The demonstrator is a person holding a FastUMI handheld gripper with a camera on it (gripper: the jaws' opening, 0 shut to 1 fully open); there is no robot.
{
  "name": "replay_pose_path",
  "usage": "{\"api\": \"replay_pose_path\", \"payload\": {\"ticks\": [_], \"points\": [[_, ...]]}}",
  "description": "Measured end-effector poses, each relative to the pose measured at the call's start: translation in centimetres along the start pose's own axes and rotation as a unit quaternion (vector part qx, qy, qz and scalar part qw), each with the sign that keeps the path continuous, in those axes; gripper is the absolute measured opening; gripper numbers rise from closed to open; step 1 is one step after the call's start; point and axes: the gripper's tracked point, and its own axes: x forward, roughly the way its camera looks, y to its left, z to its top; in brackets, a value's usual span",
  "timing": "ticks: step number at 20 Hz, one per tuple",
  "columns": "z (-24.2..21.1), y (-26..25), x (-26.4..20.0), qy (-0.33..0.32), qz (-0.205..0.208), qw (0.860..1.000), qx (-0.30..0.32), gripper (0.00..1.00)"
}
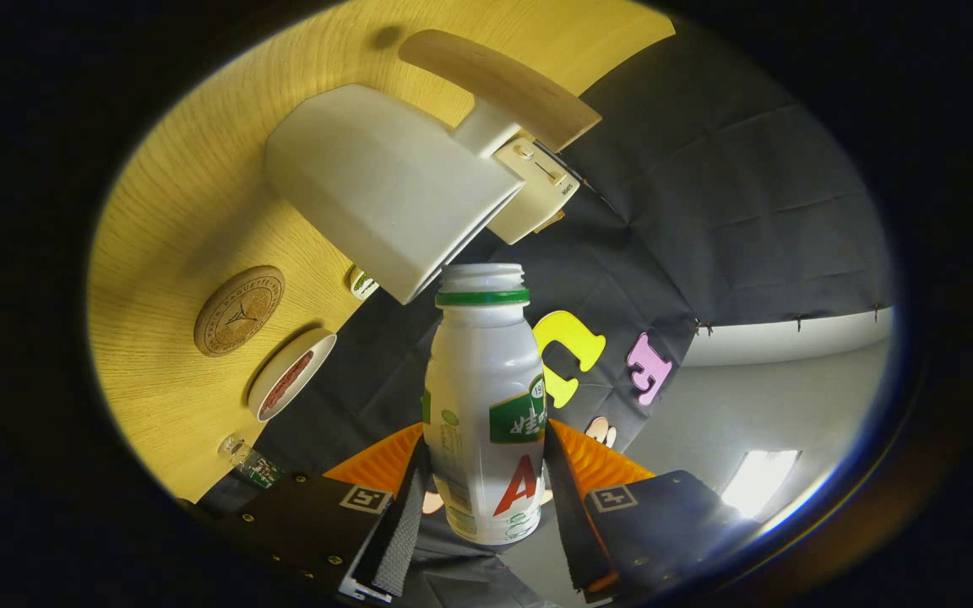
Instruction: Take the bottle from table, then pour the juice into the cup, finally place the bottle on the coaster
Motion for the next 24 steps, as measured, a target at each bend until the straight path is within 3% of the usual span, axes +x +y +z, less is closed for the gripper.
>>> {"api": "replay_pose_path", "payload": {"ticks": [6, 12, 15, 20, 24], "points": [[-0.5, 0.4, -0.1, 0.013, 0.003, 1.0, 0.02, 0.7], [-1.9, 1.5, -0.4, 0.035, 0.018, 0.992, 0.121, 0.7], [-2.2, 2.7, -0.5, 0.043, 0.05, 0.971, 0.232, 0.7], [-2.3, 2.1, -0.7, 0.052, 0.069, 0.935, 0.344, 0.7], [-1.4, 2.4, -0.6, 0.046, 0.095, 0.885, 0.453, 0.7]]}}
